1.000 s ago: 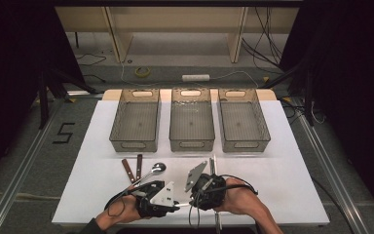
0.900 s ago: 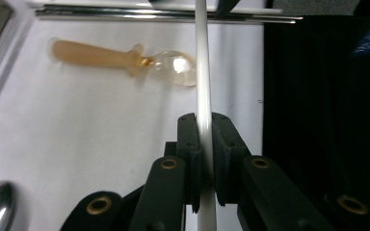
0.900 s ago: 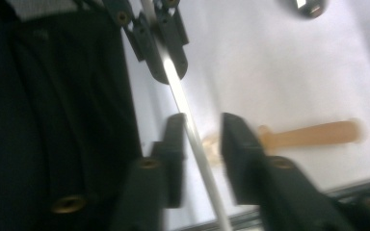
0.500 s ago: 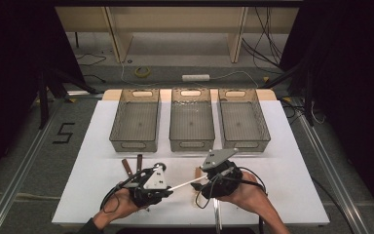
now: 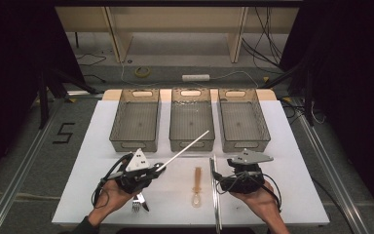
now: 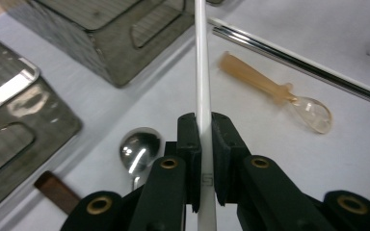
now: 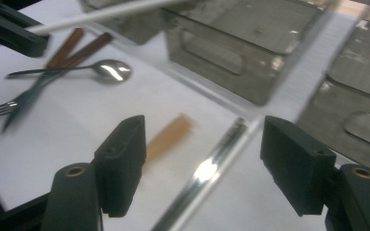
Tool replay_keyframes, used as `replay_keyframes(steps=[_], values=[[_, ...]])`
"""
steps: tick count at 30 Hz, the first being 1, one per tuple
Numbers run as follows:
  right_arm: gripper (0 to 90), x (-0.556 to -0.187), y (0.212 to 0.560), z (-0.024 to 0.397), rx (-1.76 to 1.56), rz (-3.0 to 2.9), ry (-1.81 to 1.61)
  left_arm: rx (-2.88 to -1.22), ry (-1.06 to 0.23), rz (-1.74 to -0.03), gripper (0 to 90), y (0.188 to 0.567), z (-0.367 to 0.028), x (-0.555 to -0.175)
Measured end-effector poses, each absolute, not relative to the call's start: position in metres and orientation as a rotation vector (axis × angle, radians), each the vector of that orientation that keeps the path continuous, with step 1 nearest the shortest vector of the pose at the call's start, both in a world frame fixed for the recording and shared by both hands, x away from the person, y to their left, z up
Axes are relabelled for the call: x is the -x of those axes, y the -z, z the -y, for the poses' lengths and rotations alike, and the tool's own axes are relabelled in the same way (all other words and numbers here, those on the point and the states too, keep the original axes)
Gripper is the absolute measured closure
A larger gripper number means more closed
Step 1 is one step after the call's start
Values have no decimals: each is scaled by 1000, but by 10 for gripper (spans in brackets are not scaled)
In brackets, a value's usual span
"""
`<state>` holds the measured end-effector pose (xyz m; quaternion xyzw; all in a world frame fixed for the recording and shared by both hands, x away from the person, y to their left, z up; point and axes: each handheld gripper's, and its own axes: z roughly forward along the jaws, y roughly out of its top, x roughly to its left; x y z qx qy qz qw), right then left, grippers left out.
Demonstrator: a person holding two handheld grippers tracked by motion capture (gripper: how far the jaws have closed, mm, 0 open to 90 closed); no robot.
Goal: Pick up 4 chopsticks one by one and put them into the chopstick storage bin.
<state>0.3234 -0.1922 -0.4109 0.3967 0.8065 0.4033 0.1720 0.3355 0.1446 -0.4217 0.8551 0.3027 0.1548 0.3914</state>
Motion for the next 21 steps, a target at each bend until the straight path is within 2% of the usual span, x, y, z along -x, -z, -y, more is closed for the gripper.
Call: replay_keyframes(steps=[8, 21], values=[[329, -320, 421, 203, -1167, -2257, -1137, -2065, -451, -911, 832, 412, -166, -358], [288, -313, 427, 206, -1197, -2286, -1147, -1927, -537, -1155, 831, 398, -205, -418]])
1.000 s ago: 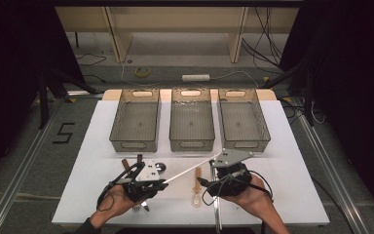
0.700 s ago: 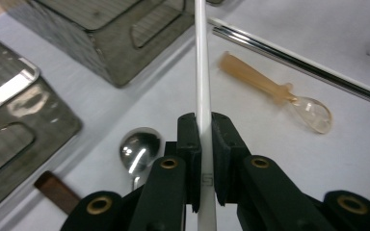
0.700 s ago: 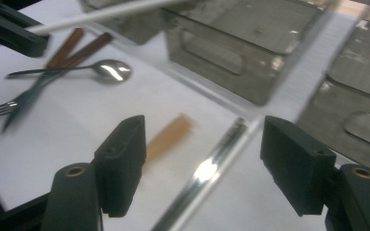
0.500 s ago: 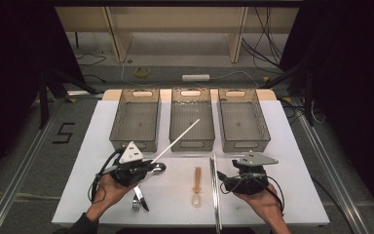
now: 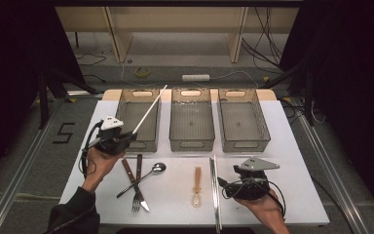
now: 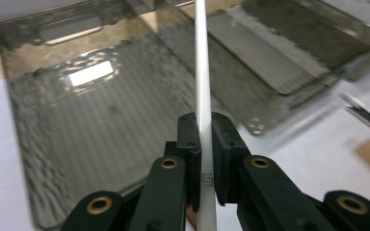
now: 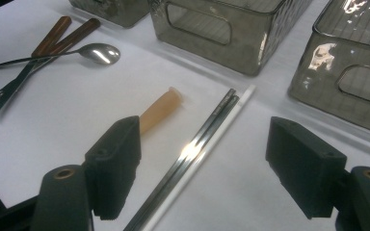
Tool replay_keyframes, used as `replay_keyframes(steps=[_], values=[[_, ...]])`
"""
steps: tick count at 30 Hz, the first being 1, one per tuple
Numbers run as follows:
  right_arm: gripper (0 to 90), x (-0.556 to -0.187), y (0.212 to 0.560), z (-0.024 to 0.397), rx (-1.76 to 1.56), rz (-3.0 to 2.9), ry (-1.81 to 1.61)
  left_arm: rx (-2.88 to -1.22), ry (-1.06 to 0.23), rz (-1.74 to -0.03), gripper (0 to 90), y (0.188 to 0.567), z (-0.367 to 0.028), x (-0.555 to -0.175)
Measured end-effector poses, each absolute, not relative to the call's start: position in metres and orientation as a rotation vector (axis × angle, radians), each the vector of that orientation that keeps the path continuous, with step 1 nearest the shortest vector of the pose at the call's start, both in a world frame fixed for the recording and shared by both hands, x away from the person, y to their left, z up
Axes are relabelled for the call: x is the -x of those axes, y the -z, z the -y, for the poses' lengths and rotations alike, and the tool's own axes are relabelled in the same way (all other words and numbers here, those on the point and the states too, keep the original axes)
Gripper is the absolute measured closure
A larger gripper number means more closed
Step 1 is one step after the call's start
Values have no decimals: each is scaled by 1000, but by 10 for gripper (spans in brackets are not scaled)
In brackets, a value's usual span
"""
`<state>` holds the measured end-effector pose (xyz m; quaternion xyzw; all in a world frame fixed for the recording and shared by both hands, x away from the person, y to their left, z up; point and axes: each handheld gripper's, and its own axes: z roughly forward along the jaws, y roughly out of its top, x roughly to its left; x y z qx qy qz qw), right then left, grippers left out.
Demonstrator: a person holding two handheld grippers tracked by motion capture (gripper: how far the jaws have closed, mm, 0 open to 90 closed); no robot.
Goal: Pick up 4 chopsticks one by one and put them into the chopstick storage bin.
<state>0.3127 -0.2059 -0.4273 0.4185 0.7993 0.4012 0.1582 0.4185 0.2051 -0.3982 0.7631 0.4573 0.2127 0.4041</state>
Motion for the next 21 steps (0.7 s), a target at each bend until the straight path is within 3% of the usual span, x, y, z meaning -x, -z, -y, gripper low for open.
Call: replay_keyframes(steps=[21], values=[[283, -308, 430, 204, -1206, -2331, -1151, -1923, -525, -1384, 831, 412, -229, -483]])
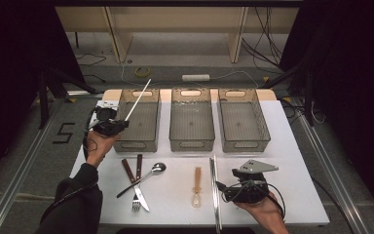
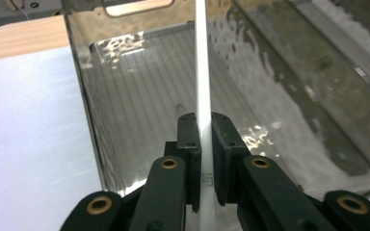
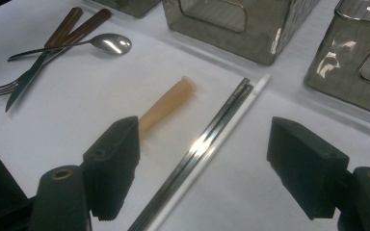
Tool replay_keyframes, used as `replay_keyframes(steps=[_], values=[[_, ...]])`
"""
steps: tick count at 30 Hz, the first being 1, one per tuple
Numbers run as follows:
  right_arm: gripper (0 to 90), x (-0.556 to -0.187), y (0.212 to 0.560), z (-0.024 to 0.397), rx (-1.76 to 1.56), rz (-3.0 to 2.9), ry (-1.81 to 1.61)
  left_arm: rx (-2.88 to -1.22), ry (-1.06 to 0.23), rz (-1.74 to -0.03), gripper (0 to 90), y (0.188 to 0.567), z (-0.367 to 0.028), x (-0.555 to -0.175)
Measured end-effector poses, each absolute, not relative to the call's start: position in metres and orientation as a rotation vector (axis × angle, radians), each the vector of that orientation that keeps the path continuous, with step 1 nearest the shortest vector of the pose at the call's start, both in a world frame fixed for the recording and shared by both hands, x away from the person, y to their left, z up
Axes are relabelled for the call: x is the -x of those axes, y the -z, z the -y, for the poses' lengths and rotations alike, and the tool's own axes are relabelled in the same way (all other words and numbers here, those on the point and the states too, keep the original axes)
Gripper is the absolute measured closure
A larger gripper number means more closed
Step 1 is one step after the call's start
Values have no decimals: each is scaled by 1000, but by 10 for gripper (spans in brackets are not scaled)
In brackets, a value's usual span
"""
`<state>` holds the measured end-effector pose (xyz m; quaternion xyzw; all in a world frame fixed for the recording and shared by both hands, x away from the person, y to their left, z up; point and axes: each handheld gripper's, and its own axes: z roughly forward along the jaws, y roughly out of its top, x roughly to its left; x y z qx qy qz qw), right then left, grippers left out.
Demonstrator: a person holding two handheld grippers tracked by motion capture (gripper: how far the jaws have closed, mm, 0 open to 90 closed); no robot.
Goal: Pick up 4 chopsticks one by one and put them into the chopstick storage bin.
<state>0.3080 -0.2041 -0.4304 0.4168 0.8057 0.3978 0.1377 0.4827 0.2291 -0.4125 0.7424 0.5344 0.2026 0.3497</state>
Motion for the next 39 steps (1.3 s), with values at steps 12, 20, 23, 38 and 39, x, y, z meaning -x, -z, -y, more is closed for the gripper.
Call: replay_keyframes(steps=[12, 20, 23, 38, 39], values=[[284, -308, 431, 203, -1203, -2343, -1146, -1953, -501, -1473, 827, 424, -232, -496], [287, -309, 431, 203, -1202, -2354, -1142, -1927, -477, -1507, 671, 425, -236, -497], [287, -309, 431, 204, -1206, -2354, -1137, -1900, -472, -1506, 550, 421, -235, -494], [307, -330, 427, 206, -1352, -2410, -906, -1813, -446, -1258, 237, 401, -215, -413], [310, -333, 428, 203, -1366, -2421, -870, -1817, -435, -1248, 232, 402, -214, -409]])
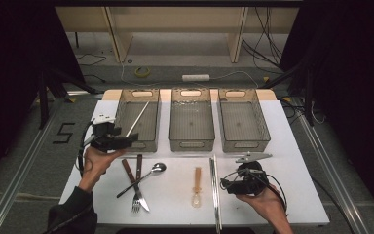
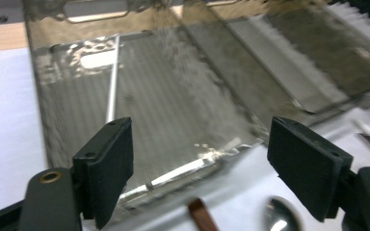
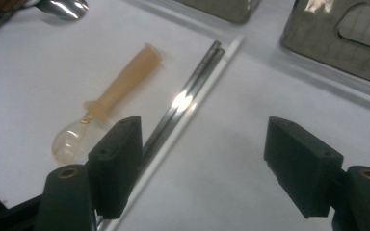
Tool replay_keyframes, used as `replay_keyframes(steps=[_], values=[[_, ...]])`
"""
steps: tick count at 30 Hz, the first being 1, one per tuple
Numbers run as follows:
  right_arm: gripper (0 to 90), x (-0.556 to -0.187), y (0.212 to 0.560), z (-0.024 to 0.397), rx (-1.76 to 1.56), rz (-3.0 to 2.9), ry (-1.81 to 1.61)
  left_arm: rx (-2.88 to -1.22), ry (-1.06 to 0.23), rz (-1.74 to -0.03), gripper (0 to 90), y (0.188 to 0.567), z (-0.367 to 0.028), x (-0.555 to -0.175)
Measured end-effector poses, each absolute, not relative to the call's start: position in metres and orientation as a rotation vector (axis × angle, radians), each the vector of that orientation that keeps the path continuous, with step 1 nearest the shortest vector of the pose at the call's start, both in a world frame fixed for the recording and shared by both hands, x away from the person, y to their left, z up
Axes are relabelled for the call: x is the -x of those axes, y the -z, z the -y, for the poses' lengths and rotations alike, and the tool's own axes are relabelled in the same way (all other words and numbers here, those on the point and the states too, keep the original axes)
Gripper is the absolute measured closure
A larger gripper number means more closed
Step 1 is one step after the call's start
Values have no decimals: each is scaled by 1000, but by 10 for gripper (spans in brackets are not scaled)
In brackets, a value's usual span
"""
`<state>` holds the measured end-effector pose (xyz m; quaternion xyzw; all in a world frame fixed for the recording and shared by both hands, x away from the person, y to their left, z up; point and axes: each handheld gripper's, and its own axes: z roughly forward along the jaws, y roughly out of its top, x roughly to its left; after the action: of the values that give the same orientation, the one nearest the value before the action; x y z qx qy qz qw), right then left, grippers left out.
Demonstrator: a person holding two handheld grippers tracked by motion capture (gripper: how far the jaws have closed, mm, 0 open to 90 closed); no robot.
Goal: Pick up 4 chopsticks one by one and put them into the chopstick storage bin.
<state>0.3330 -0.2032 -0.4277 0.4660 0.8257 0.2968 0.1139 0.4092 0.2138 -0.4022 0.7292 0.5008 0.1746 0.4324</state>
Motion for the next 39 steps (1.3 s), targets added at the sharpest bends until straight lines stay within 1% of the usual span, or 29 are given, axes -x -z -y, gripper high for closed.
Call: replay_keyframes(steps=[6, 12, 14, 18, 25, 33, 39], values=[[320, -345, 434, 189, -1394, -2491, -744, -1872, -492, -1149, 190, 411, -202, -379], [327, -350, 436, 183, -1412, -2519, -678, -1837, -449, -1093, 173, 414, -201, -362], [345, -352, 438, 180, -1414, -2536, -657, -1837, -421, -1079, 166, 418, -200, -357], [369, -354, 442, 174, -1395, -2563, -610, -1851, -407, -1055, 159, 424, -196, -346], [404, -359, 447, 169, -1394, -2579, -541, -1861, -416, -1031, 157, 426, -193, -334], [437, -361, 453, 164, -1389, -2616, -486, -1813, -419, -1006, 157, 424, -193, -325], [456, -362, 455, 163, -1378, -2640, -468, -1829, -418, -984, 157, 424, -191, -322]])
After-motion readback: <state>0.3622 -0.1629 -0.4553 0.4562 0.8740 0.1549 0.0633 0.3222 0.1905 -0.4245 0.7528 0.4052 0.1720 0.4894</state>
